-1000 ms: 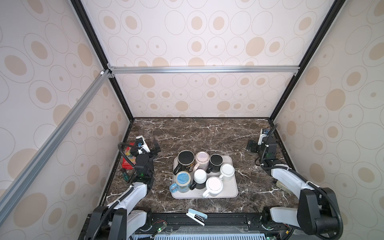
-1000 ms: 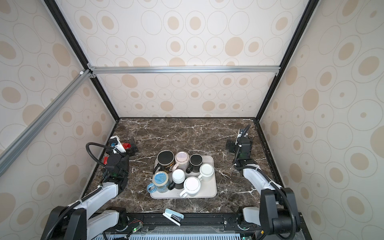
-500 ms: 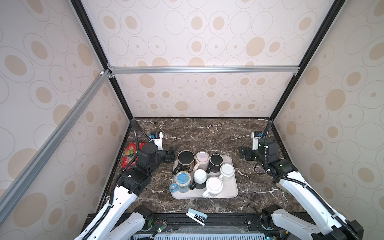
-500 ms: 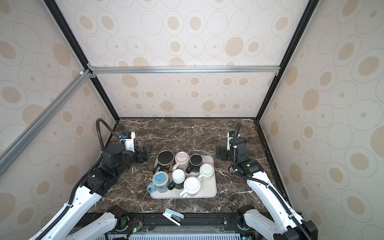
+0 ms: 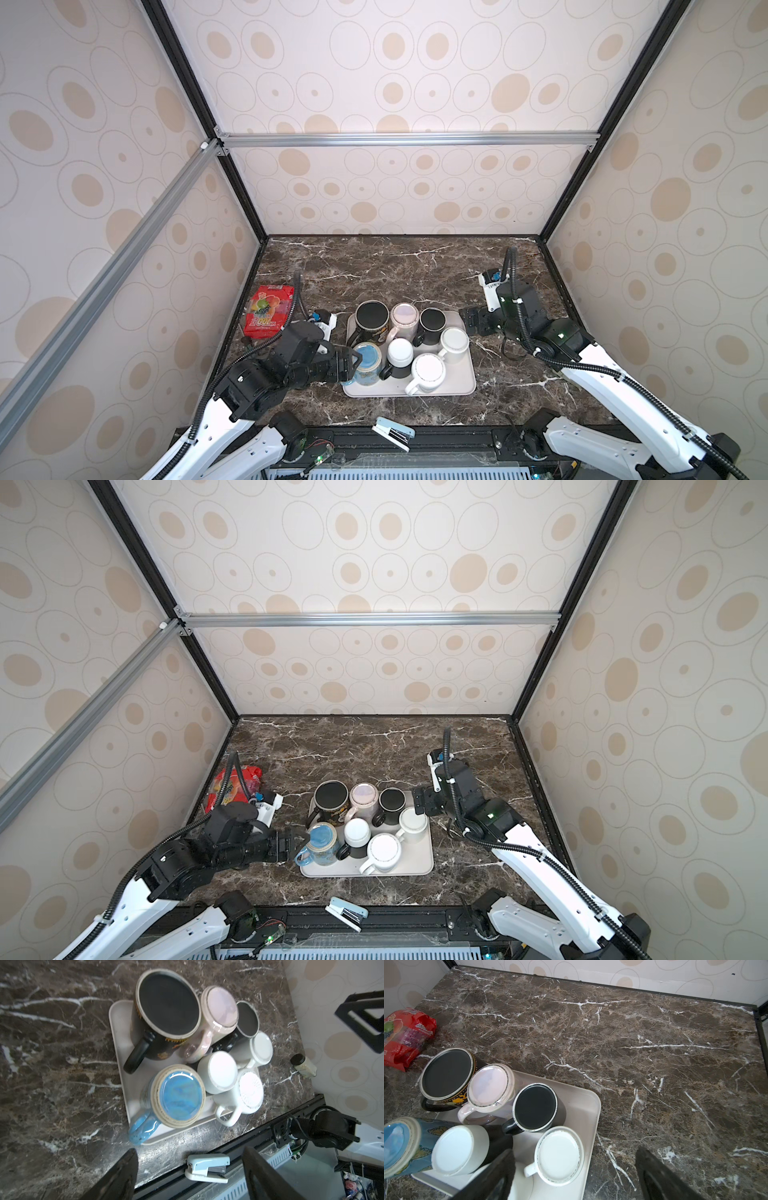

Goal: Turn the mug right side up
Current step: 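Move the left gripper toward the upside-down blue butterfly mug while the right arm advances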

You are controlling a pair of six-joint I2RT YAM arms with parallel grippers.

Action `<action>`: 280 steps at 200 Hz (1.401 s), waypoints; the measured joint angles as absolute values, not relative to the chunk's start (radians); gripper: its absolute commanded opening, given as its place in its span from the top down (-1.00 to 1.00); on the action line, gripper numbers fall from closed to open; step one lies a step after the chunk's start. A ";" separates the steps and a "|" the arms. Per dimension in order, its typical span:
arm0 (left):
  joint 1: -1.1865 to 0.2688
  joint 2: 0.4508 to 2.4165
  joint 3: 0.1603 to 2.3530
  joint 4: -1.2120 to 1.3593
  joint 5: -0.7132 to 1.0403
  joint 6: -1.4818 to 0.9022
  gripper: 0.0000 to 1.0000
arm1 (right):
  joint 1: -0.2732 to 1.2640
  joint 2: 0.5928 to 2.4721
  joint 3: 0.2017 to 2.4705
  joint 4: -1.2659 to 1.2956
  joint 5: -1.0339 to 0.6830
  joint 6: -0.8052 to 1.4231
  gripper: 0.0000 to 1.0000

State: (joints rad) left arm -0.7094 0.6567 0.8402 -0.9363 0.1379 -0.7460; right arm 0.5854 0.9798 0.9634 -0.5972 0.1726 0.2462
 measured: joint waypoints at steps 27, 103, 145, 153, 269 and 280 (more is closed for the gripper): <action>-0.724 0.667 0.798 -0.936 0.137 -0.764 -0.73 | 0.602 0.980 0.963 -0.603 0.180 0.247 -0.82; -0.736 0.680 0.718 -0.849 0.123 -0.793 -0.80 | 0.611 0.950 0.915 -0.602 0.207 0.267 -0.80; -0.736 0.741 0.683 -0.753 0.126 -0.792 -0.83 | 0.611 0.937 0.910 -0.598 0.211 0.272 -0.78; -0.736 0.751 0.675 -0.739 0.125 -0.791 -0.84 | 0.611 0.934 0.910 -0.598 0.212 0.273 -0.78; -0.736 0.782 0.603 -0.647 0.126 -0.795 -0.72 | 0.611 0.902 0.892 -0.591 0.219 0.288 -0.76; -0.736 0.776 0.596 -0.643 0.128 -0.797 -0.67 | 0.611 0.899 0.891 -0.592 0.221 0.291 -0.75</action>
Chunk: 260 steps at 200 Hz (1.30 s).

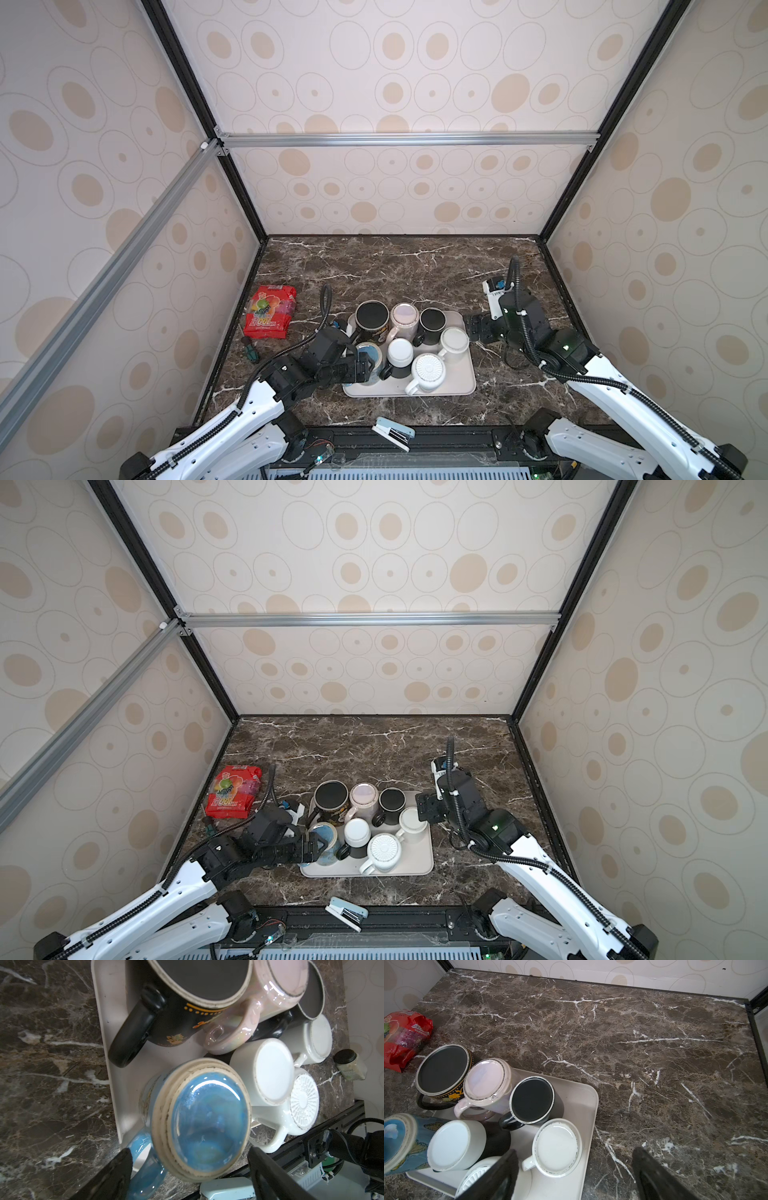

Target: Turn the mug right side up

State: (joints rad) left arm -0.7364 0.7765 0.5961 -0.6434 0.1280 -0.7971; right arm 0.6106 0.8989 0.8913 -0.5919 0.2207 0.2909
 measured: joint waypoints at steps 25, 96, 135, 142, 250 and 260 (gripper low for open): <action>-0.740 0.752 0.575 -0.643 0.136 -0.804 -0.57 | 0.611 0.888 0.886 -0.591 0.223 0.300 -0.74; -0.789 0.727 0.564 -0.645 0.133 -0.823 -0.25 | 0.611 0.861 0.862 -0.599 0.242 0.315 -0.73; -0.853 0.754 0.565 -0.665 0.091 -0.826 -0.30 | 0.611 0.862 0.860 -0.598 0.240 0.318 -0.71; -0.868 0.766 0.566 -0.674 0.077 -0.826 -0.30 | 0.611 0.863 0.859 -0.598 0.240 0.320 -0.71; -0.950 0.932 0.631 -0.784 -0.097 -0.830 0.05 | 0.612 0.900 0.852 -0.575 0.240 0.343 -0.64; -0.950 0.939 0.634 -0.788 -0.103 -0.831 0.09 | 0.612 0.900 0.849 -0.568 0.241 0.344 -0.63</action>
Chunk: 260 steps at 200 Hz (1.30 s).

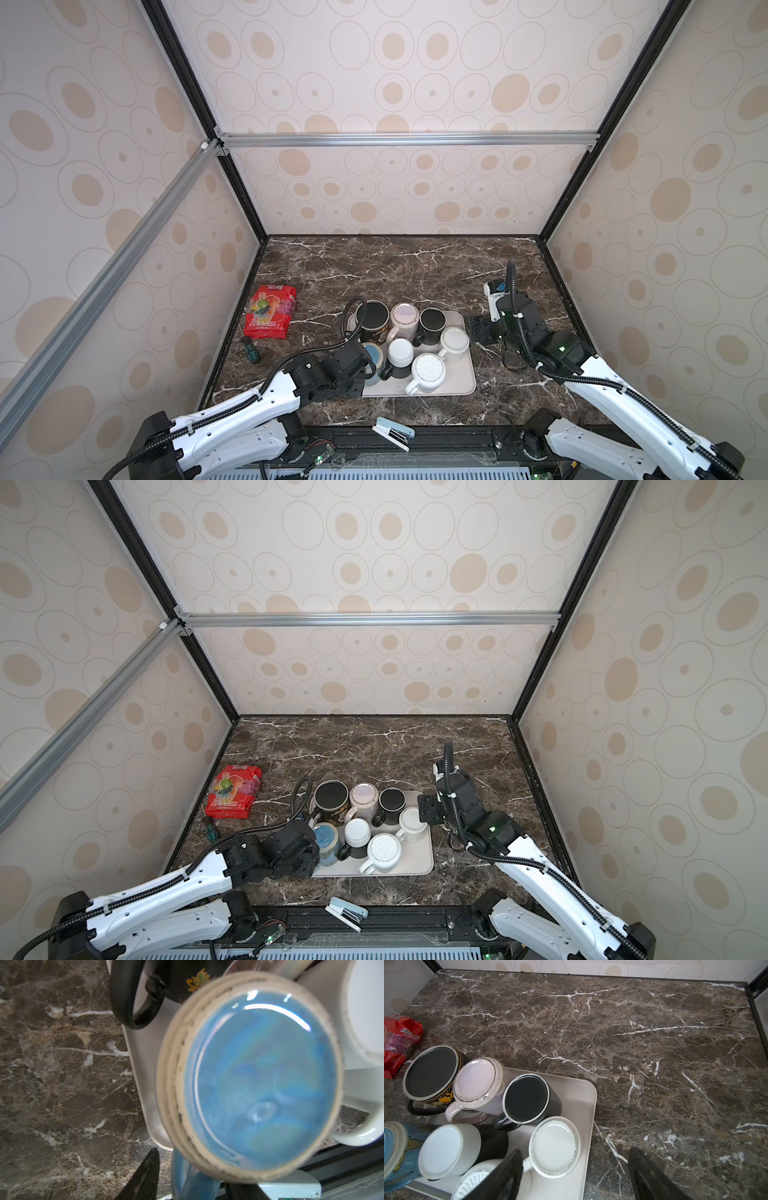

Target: Turn the mug right side up

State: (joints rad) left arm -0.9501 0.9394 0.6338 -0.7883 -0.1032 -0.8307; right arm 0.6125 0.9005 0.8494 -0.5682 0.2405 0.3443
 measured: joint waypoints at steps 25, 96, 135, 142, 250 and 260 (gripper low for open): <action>-0.951 0.953 0.642 -0.791 -0.115 -0.831 0.14 | 0.612 0.900 0.834 -0.554 0.241 0.350 -0.63; -1.005 0.992 0.643 -0.790 -0.157 -0.867 0.20 | 0.612 0.879 0.790 -0.535 0.244 0.355 -0.60; -1.019 0.993 0.643 -0.784 -0.179 -0.893 0.33 | 0.612 0.858 0.773 -0.530 0.252 0.357 -0.59; -1.019 0.993 0.643 -0.782 -0.182 -0.894 0.33 | 0.612 0.857 0.773 -0.530 0.255 0.357 -0.60; -1.030 0.994 0.595 -0.692 -0.211 -0.948 0.52 | 0.612 0.798 0.755 -0.529 0.266 0.371 -0.53; -1.030 0.995 0.593 -0.688 -0.217 -0.954 0.55 | 0.612 0.797 0.755 -0.529 0.266 0.374 -0.52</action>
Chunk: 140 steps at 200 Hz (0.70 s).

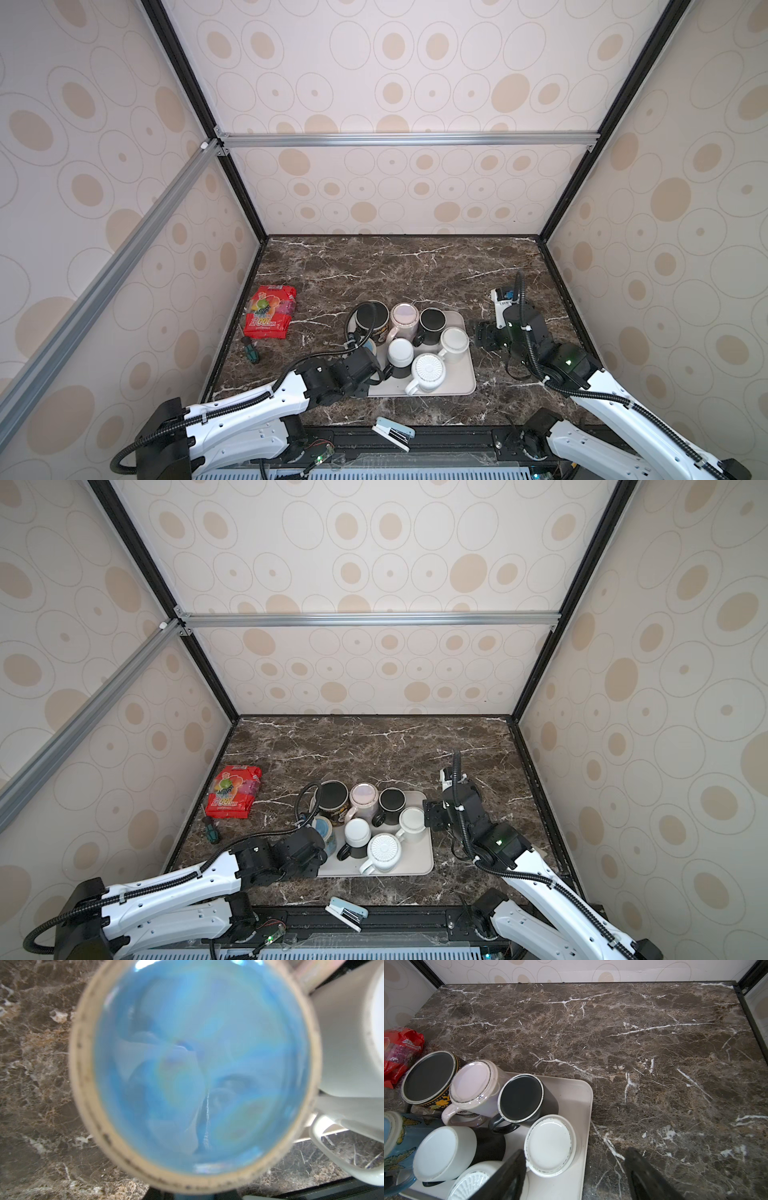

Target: Turn the mug right side up

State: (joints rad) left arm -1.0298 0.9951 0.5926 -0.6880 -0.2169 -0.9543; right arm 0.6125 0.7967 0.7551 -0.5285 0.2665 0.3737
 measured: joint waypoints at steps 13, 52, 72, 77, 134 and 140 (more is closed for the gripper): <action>-1.031 0.995 0.591 -0.686 -0.222 -0.958 0.62 | 0.612 0.796 0.755 -0.530 0.266 0.376 -0.50; -1.034 0.992 0.589 -0.685 -0.236 -0.976 0.78 | 0.612 0.787 0.755 -0.531 0.266 0.377 -0.48; -1.035 0.981 0.588 -0.694 -0.241 -0.990 0.83 | 0.612 0.785 0.755 -0.531 0.266 0.378 -0.48; -1.036 0.979 0.588 -0.698 -0.243 -0.994 0.85 | 0.612 0.785 0.755 -0.531 0.265 0.378 -0.48; -1.057 1.001 0.601 -0.733 -0.268 -1.022 0.58 | 0.612 0.785 0.754 -0.530 0.263 0.381 -0.49; -1.059 1.010 0.606 -0.735 -0.271 -1.023 0.52 | 0.612 0.785 0.752 -0.530 0.263 0.381 -0.49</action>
